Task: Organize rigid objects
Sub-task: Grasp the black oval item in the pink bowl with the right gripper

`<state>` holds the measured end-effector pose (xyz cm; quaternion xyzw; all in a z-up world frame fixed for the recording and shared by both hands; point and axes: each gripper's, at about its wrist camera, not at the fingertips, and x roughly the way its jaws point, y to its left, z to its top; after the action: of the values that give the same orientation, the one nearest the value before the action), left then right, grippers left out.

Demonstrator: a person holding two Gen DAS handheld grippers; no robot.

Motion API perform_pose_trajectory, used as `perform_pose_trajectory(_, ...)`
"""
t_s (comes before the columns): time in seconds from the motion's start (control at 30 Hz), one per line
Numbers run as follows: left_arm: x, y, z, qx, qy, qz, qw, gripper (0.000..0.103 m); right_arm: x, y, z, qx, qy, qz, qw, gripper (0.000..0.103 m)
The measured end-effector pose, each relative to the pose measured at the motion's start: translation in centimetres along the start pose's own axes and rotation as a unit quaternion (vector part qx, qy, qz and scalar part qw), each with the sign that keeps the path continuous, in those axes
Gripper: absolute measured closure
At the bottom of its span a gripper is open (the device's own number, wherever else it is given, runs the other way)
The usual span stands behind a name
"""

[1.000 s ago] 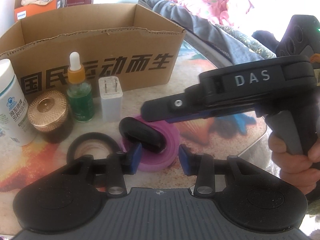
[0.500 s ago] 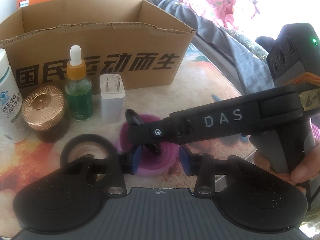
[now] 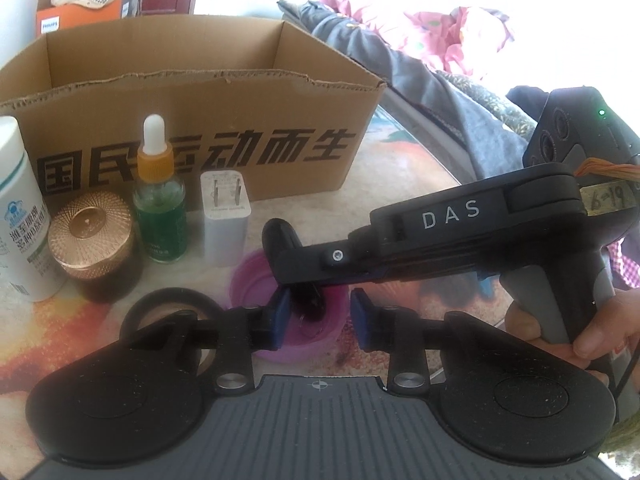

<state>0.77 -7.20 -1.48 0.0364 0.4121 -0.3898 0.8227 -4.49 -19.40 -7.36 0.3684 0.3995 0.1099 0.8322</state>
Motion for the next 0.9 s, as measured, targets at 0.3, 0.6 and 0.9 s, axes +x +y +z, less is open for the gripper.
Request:
perform_pose_trajectory(0.3, -1.6, -0.6, 0.1, 0.02, -0.022, 0.016, 0.9994, 0.078, -1.2, 0.8, -0.4, -0.004, -0.015, 0.017, 1.0, 0.081)
perform_pose_trajectory(0.6, -2.9, -1.2, 0.1, 0.032, -0.036, 0.023, 0.9986, 0.078, -2.2, 1.9, -0.8, -0.019, -0.031, 0.03, 0.999, 0.082)
perform_pose_trajectory(0.9, -3.8, -1.6, 0.3, 0.038, -0.047, 0.029, 0.9978, 0.078, -3.0, 2.4, -0.9, -0.02, -0.04, 0.041, 0.998, 0.082)
